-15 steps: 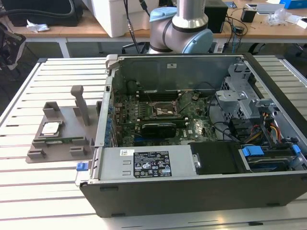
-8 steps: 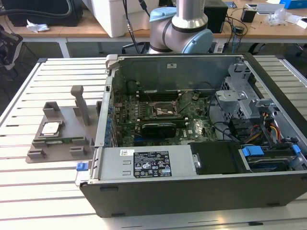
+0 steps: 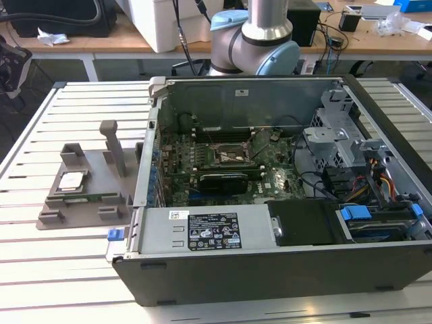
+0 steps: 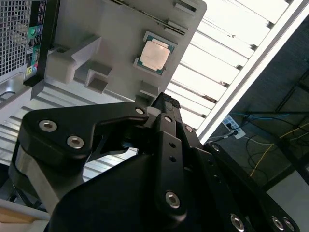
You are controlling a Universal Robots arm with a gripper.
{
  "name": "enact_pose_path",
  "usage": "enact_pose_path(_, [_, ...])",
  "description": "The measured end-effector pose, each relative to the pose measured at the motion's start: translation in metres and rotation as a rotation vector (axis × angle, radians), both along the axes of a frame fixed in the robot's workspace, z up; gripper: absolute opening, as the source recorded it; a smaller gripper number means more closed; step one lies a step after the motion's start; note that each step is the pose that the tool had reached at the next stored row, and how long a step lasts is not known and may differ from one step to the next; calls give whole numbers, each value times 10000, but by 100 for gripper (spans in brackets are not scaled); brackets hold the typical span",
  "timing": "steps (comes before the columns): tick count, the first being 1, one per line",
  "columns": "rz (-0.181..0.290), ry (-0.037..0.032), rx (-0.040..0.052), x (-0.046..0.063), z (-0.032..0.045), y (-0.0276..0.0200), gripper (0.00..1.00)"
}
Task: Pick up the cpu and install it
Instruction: 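Pick up the cpu and move it towards the insertion slot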
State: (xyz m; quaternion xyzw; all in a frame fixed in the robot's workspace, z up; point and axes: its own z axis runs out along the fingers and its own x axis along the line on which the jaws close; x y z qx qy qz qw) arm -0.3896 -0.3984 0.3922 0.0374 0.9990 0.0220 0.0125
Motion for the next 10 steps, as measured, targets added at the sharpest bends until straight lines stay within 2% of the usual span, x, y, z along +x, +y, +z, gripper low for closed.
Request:
enact_pose_path(6, [0, 0, 0, 0, 0, 1, 11])
enact_pose_path(7, [0, 0, 1, 0, 0, 1, 17])
enact_pose_path(8, [0, 0, 1, 0, 0, 1, 17])
enact_pose_path(9, [0, 0, 0, 0, 0, 1, 29])
enact_pose_path(10, [0, 0, 0, 0, 0, 1, 36])
